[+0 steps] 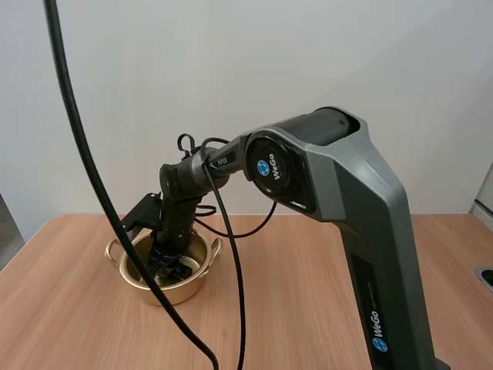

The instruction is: Open the pot, put the car inside, and close it

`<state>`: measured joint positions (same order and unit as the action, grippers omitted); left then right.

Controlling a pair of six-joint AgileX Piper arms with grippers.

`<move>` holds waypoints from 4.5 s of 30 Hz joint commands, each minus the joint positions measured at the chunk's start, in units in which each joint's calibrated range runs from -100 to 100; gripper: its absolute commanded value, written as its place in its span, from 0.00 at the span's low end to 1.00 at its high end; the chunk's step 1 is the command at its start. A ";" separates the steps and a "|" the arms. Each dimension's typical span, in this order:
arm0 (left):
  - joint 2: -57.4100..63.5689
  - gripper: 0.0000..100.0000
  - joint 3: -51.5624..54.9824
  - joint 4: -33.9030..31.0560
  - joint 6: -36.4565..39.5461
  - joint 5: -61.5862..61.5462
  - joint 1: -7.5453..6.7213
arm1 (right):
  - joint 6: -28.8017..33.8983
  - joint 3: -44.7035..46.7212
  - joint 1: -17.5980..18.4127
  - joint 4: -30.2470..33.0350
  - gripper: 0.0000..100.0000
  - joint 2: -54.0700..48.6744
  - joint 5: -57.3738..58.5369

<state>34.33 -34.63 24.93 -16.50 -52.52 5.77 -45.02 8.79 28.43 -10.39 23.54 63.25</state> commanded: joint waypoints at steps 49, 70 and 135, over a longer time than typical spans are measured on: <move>-0.08 0.00 -0.01 2.44 0.00 -1.33 -0.01 | 25.85 -0.83 -19.32 25.11 0.00 -47.00 -1.19; -0.67 0.00 -0.01 4.55 0.00 -3.32 -0.01 | 31.61 27.86 -29.85 15.02 0.00 -64.15 -44.36; -0.65 0.00 21.88 -5.79 5.89 -42.22 -0.01 | 31.61 58.05 -29.94 14.99 0.00 -83.88 -68.35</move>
<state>33.55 -18.64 20.09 -10.68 -94.40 5.77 -13.41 66.76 -1.50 4.56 -60.32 -5.11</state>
